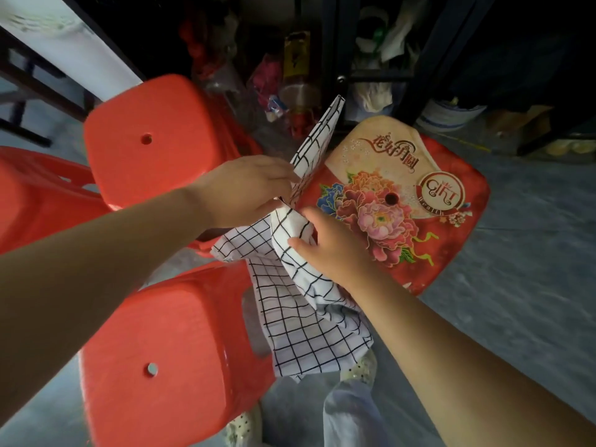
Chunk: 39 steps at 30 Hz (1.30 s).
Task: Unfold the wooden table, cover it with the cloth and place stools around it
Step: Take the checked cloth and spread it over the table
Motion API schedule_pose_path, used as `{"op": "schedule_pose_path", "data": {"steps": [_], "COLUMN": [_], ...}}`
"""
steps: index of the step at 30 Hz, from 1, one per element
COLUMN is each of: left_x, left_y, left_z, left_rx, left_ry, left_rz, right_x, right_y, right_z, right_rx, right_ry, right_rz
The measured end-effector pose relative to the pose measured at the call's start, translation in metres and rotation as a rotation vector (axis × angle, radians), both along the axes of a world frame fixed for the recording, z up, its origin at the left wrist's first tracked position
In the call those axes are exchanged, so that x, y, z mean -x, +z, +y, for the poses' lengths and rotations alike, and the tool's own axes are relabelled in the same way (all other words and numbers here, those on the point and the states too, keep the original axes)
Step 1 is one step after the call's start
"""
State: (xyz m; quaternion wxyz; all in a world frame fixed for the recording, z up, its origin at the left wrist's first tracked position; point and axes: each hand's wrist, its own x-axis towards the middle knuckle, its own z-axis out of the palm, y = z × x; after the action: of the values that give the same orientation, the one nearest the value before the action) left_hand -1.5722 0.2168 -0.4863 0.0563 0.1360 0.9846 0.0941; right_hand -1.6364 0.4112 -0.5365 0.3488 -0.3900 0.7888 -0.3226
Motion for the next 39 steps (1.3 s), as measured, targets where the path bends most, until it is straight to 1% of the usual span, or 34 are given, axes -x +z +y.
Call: {"op": "schedule_pose_path", "data": {"steps": [6,9,11,14,16,18,20,23,26,28,32,36,39], "left_x": [-0.065,-0.096,-0.115,-0.141,-0.159,-0.175,-0.19,-0.217,-0.251,-0.275,-0.318,-0.358,-0.39], "left_y": [0.042,0.07,0.092,0.135,0.169,0.211,0.256,0.317,0.357,0.38,0.42,0.449,0.461], "left_z": [0.008,0.013,0.019,0.033,0.041,0.049,0.057,0.068,0.08,0.093,0.12,0.142,0.151], "left_rx": [-0.031,-0.038,-0.038,-0.06,-0.07,-0.032,0.004,0.055,0.156,0.163,0.128,0.146,0.146], "left_ry": [-0.022,-0.038,-0.063,-0.106,-0.186,-0.281,-0.307,-0.249,-0.223,-0.204,-0.178,-0.172,-0.131], "left_rz": [0.092,0.126,0.139,0.185,0.246,0.294,0.332,0.368,0.413,0.443,0.489,0.505,0.511], "right_x": [-0.017,-0.032,-0.046,-0.07,-0.085,-0.096,-0.109,-0.137,-0.172,-0.198,-0.245,-0.279,-0.298], "right_y": [0.039,0.067,0.091,0.135,0.167,0.204,0.251,0.321,0.372,0.398,0.432,0.452,0.461], "right_z": [0.007,0.016,0.024,0.038,0.05,0.063,0.073,0.091,0.112,0.129,0.161,0.188,0.21], "right_rx": [0.072,0.061,0.021,-0.068,-0.135,-0.2,-0.219,-0.202,-0.145,-0.136,-0.066,-0.045,-0.08], "right_ry": [0.17,0.253,0.325,0.445,0.493,0.515,0.501,0.436,0.346,0.257,0.138,0.128,0.158], "right_rz": [0.072,0.115,0.164,0.291,0.328,0.363,0.415,0.555,0.752,0.84,0.891,0.893,0.899]}}
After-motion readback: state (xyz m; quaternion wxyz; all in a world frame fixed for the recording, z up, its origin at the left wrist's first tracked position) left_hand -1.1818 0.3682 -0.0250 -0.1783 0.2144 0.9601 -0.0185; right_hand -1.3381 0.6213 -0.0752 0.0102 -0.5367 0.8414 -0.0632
